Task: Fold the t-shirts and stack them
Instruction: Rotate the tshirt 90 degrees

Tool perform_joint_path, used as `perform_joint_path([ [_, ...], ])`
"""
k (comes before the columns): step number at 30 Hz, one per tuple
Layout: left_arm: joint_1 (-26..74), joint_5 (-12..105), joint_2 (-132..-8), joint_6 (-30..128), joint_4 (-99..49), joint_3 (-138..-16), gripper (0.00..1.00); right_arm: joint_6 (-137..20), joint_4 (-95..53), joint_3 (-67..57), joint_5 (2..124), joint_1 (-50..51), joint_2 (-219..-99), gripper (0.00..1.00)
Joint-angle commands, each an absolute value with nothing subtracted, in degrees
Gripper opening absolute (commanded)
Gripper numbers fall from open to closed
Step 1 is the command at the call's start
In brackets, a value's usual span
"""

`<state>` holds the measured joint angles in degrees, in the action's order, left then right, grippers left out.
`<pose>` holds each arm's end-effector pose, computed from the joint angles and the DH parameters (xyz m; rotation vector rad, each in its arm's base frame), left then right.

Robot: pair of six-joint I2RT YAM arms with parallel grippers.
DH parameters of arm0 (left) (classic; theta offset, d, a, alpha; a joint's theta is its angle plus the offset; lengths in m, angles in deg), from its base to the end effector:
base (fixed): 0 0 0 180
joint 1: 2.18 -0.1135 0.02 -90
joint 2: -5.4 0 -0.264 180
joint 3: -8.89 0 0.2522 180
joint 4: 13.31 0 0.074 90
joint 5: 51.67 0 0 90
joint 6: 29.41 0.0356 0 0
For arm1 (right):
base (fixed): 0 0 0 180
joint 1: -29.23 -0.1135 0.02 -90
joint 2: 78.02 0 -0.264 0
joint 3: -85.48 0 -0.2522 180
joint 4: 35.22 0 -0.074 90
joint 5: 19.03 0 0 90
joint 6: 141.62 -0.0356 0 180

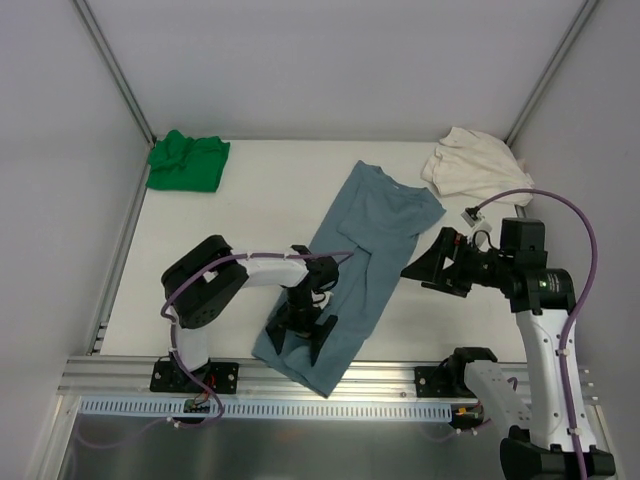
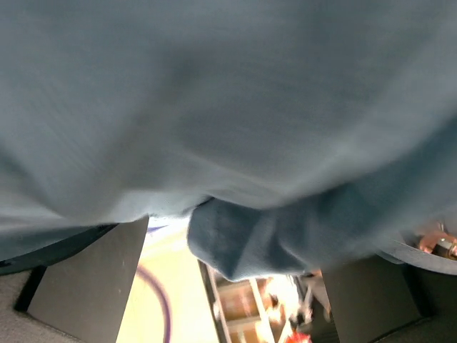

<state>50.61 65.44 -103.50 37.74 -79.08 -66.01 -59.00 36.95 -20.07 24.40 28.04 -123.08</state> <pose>0.1665 -0.2461 0.1181 -0.6426 -2.6181 0.3721 0.1250 0.0285 0.3573 -0.2932 2.2100 1.0118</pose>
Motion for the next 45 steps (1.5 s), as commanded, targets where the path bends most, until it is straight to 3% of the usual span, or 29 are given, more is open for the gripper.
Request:
perform_joint_path([
  [1, 52.39, 65.07, -97.38, 30.11, -61.53, -68.4, 0.99, -57.61, 33.05, -24.31, 28.86, 28.61, -126.09, 1.0],
  [6, 53.45, 57.32, -84.27, 27.37, -61.26, -77.54, 0.99, -57.51, 25.05, -26.18, 35.63, 28.53, -141.01, 0.99],
  [11, 56.08, 51.08, -70.12, 26.49, -62.05, -82.82, 0.99, -63.47, 17.66, -15.76, 40.29, 26.86, -157.71, 0.99],
  [15, 58.45, 47.39, -57.75, 24.56, -63.1, -80.11, 0.99, -66.38, 16.06, -3.62, 40.64, 25.55, -175.18, 0.99],
  [21, 58.72, 44.66, -42.53, 22.18, -60.29, -68.51, 0.99, -66.92, 20.36, 14.57, 43.63, 23.0, -191.29, 1.0],
  [36, 58.72, 41.14, -43.91, 30.96, -59.67, -69.72, 0.99, -70.34, 19.41, 23.46, 46.71, 20.36, -210.45, 0.99],
  [45, 58.72, 38.86, -48.56, 33.6, -64.16, -74.04, 0.99, -79.81, 18.9, 55.63, 35.48, 18.16, -232.25, 0.99],
])
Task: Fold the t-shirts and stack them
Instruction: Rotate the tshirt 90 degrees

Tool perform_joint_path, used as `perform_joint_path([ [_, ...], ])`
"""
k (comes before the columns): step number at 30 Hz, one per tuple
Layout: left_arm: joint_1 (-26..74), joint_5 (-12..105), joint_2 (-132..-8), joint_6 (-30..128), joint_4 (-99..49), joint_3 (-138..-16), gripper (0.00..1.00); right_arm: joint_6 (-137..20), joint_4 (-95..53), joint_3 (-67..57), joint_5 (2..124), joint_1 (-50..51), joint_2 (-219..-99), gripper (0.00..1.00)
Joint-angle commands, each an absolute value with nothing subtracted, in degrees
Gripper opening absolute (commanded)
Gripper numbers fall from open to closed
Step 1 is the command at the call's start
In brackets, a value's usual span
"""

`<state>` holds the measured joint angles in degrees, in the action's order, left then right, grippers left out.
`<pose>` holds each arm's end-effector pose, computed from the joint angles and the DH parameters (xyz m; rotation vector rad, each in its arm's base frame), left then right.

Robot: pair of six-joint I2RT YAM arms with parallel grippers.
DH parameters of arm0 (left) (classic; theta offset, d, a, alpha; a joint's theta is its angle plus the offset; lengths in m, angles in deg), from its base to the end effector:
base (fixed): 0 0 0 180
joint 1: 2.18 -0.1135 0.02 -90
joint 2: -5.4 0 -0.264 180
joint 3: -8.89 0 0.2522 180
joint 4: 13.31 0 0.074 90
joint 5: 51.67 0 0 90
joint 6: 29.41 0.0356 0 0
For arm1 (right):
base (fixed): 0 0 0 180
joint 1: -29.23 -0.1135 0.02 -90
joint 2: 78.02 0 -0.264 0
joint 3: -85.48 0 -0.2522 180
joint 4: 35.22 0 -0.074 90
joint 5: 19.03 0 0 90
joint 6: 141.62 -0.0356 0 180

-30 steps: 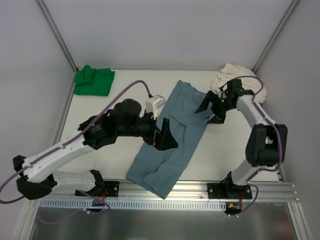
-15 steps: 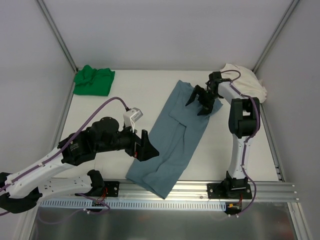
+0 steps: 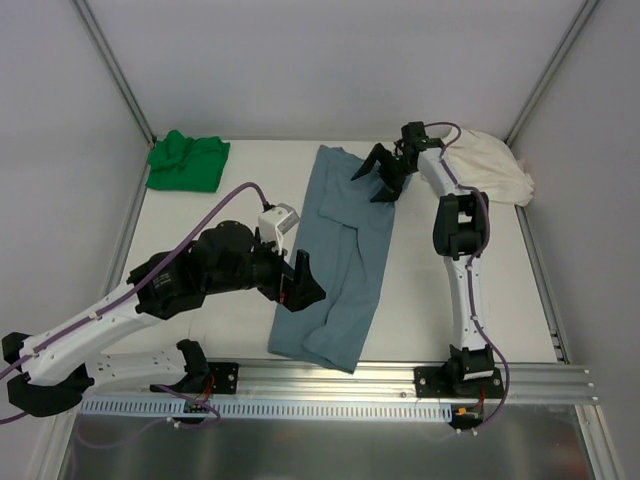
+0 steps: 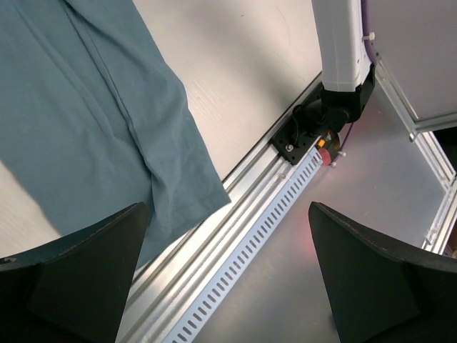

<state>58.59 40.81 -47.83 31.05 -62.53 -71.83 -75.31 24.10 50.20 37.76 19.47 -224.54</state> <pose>0.0902 -0.1644 0.4008 0.5978 2.0240 -1.0465 0.5312 0.1112 0.1603 0.1201 2.6725 0.9594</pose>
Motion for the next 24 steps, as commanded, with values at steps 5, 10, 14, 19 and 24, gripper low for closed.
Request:
perform_joint_path([
  [5, 58.72, 38.68, -51.46, 35.89, -64.95, -74.47, 0.99, -89.14, 2.48, 56.7, 29.93, 18.16, -235.52, 0.99],
  [10, 58.72, 36.4, -54.1, 37.3, -65.3, -74.74, 0.99, -97.24, -15.81, 55.46, 26.06, 17.98, -235.61, 0.99],
  [14, 58.64, 34.03, -53.58, 36.69, -63.02, -71.76, 0.99, -94.97, -20.84, 54.86, 24.82, 18.07, -230.8, 0.99],
  [19, 58.72, 32.09, -48.49, 34.75, -55.31, -62.71, 0.99, -87.85, -16.91, 47.5, 24.82, 17.89, -217.62, 0.99],
  [24, 58.11, 32.17, -48.47, 34.57, -48.35, -54.62, 0.99, -77.74, -7.16, 35.28, 27.27, 16.58, -194.11, 1.0],
])
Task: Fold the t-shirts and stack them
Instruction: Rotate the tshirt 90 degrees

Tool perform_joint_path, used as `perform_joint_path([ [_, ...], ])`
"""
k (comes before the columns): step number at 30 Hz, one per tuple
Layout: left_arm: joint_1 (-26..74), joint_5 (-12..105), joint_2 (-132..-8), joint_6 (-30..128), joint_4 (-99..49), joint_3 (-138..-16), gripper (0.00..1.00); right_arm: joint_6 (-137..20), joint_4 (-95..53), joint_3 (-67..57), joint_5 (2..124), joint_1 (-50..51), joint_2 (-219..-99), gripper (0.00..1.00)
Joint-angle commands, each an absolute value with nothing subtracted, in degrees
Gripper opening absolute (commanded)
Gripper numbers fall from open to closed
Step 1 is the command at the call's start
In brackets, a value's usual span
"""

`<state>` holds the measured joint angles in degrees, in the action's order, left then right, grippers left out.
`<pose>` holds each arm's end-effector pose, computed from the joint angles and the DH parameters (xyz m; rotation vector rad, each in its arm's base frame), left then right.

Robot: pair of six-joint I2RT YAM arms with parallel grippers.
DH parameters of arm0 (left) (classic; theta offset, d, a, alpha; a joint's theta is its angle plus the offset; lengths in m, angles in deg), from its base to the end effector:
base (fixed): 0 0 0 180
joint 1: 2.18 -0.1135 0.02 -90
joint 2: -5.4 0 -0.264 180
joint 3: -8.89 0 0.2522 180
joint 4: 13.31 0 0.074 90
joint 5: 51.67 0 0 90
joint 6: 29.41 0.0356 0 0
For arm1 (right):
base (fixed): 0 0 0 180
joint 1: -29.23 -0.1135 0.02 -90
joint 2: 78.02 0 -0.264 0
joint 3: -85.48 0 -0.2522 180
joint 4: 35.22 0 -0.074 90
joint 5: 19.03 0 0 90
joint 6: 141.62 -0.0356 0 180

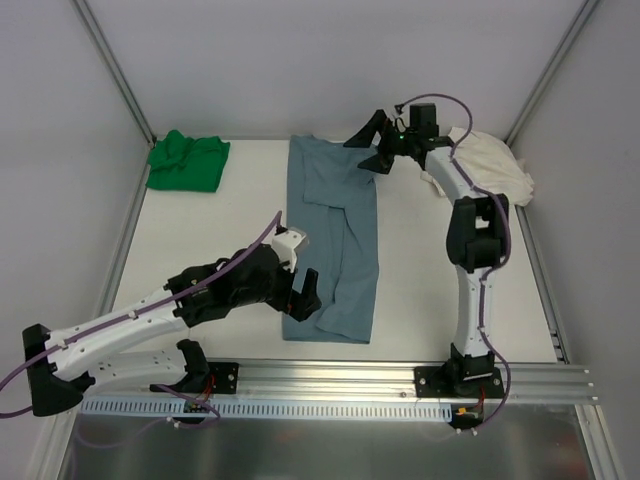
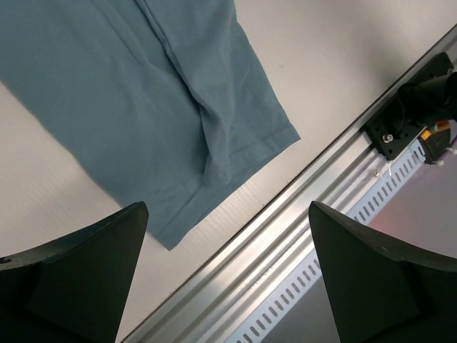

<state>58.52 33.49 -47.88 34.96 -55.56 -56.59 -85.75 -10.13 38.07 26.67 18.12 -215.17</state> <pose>0.1022 -0.1759 0.3236 0.6119 2.1145 -0.8004 0.5363 0.1306 0.2238 -0.0687 2.1783 1.2712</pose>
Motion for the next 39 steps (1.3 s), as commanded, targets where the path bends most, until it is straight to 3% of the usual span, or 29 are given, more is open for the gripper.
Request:
perform_joint_path([
  [1, 56.98, 32.96, -51.7, 35.01, -47.55, -54.53, 0.99, -76.6, -6.18, 32.21, 27.63, 15.88, -190.21, 1.0],
  [9, 44.16, 47.08, -72.79, 37.31, -27.13, -59.8, 0.99, -70.08, -0.1, -12.91, 34.83, 12.18, -153.47, 0.99],
  [13, 37.9, 49.32, -81.14, 35.61, -16.98, -65.21, 0.99, -68.24, 5.68, -24.83, 36.95, 12.18, -135.47, 0.99],
  [17, 37.46, 47.12, -89.59, 37.74, -16.43, -74.0, 0.99, -65.26, 14.38, -28.37, 38.18, 12.18, -127.45, 1.0],
  [22, 36.31, 50.88, -101.72, 34.75, -17.92, -87.18, 0.99, -65.6, 14.49, -34.34, 38.01, 12.09, -122.5, 0.99],
  [30, 35.61, 48.97, -116.76, 32.91, -36.01, -106.35, 0.99, -64.28, 19.4, -36.82, 40.38, 12.27, -116.43, 0.99],
  [39, 31.48, 47.73, -118.96, 26.84, -44.38, -106.47, 0.98, -62.61, 21.08, -34.97, 41.43, 12.27, -118.36, 1.0],
])
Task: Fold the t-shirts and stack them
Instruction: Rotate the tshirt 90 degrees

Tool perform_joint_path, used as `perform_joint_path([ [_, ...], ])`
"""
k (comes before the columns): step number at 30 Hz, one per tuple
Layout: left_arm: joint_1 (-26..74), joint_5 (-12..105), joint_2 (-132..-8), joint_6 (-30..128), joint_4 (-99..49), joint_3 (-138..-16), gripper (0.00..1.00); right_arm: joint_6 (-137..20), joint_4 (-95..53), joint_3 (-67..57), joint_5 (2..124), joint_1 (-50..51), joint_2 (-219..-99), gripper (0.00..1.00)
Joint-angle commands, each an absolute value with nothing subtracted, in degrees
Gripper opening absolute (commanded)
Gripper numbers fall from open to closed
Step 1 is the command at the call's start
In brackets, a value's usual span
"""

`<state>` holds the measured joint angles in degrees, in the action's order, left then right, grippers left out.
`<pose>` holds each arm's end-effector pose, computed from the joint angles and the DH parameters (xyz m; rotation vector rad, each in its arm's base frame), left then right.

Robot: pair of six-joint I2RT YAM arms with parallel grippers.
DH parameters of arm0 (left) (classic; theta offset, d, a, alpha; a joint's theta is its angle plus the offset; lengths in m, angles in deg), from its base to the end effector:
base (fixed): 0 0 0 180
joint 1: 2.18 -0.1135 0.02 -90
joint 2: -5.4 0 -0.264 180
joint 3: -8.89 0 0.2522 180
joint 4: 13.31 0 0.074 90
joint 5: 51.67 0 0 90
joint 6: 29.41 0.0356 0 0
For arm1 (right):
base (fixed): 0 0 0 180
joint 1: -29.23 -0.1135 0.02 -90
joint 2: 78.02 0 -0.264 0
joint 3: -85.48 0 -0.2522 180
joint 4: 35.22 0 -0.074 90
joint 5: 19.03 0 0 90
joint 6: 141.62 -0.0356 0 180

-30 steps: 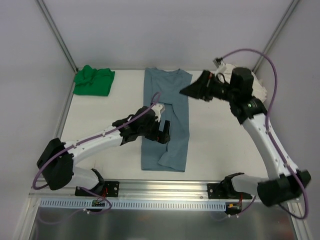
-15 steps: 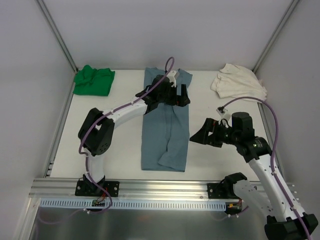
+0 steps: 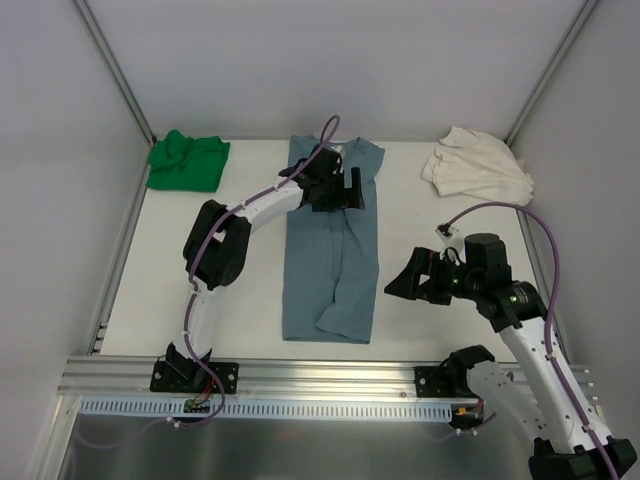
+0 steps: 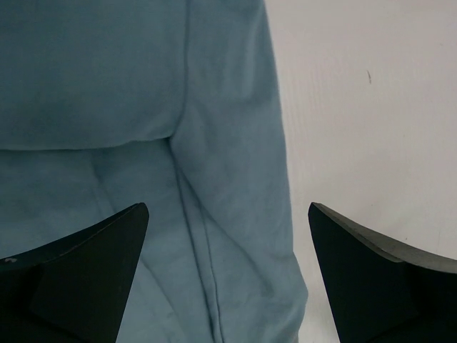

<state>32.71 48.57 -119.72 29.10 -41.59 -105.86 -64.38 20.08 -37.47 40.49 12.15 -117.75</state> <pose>0.4107 -0.2941 0.2159 0.1718 2.3587 -0.7989 0.1288 0.0585 0.2929 -0.3834 2.2354 0.8743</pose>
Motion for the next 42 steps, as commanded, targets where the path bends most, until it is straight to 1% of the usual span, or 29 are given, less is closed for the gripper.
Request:
perform_joint_path([
  [1, 31.3, 47.73, -119.23, 26.75, -44.56, -106.47, 0.98, -62.52, 21.08, -35.06, 41.52, 12.36, -118.54, 0.99],
  [13, 30.34, 52.56, -125.38, 23.76, -41.75, -108.4, 0.97, -62.17, 21.17, -35.32, 42.67, 12.62, -119.95, 0.99],
  [22, 30.07, 53.88, -127.05, 22.71, -39.02, -108.75, 0.96, -61.47, 20.55, -34.62, 42.49, 12.88, -122.67, 0.99],
  [30, 30.07, 55.55, -129.16, 21.3, -39.63, -112.88, 0.92, -60.68, 20.38, -34.71, 42.67, 13.23, -123.9, 0.99],
  [42, 30.07, 56.34, -130.3, 20.34, -39.29, -114.9, 0.92, -60.76, 19.15, -36.2, 42.4, 13.59, -124.87, 0.99],
])
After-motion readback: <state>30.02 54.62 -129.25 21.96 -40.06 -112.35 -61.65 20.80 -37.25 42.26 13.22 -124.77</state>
